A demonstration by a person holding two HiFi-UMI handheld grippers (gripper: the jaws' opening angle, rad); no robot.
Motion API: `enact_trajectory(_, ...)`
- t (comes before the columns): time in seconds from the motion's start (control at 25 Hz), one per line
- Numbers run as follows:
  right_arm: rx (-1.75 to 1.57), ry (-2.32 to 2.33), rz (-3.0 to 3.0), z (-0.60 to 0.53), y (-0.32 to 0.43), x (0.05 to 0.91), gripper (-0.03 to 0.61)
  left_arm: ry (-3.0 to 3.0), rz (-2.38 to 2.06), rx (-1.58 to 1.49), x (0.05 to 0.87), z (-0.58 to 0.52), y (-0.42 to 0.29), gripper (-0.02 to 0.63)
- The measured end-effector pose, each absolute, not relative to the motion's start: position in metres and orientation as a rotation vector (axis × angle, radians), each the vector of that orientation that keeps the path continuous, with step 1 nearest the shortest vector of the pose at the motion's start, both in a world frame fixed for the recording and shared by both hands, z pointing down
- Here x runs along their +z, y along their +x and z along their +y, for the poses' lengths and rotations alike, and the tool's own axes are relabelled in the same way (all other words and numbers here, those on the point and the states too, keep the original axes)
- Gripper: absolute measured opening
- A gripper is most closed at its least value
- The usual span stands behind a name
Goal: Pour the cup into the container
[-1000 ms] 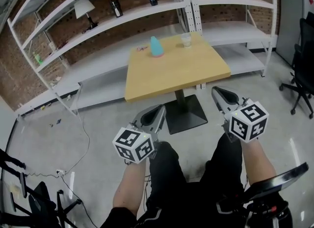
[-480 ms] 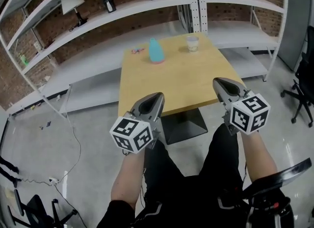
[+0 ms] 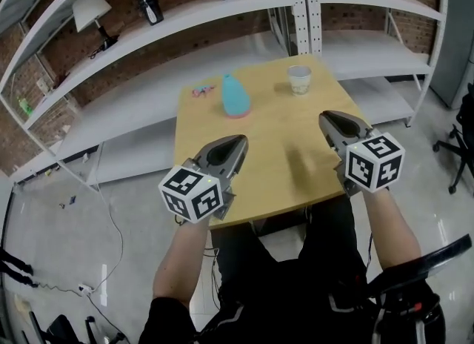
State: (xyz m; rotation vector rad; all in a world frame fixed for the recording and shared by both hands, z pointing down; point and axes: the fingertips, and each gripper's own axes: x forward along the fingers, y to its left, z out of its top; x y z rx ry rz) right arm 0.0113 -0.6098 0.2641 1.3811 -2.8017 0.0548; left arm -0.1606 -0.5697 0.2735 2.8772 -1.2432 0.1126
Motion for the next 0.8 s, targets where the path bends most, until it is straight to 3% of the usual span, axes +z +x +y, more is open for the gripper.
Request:
enact_trajectory(0.24,0.104,1.42,-2.776,-0.683,0.012,0.27,0.095,2.929,-1.079,0.182,0.285,-0.622,-0.151,0.002)
enact_trajectory(0.56,0.172,1.381,-2.719,-0.753,0.0,0.282,0.248,3.026,-0.838,0.265,0.295,-0.651,-0.129,0.002)
enact_trajectory(0.8,0.233,1.382,-2.641,-0.794,0.002,0.3,0.282,3.028,-0.748,0.242,0.31,-0.668,-0.13,0.002)
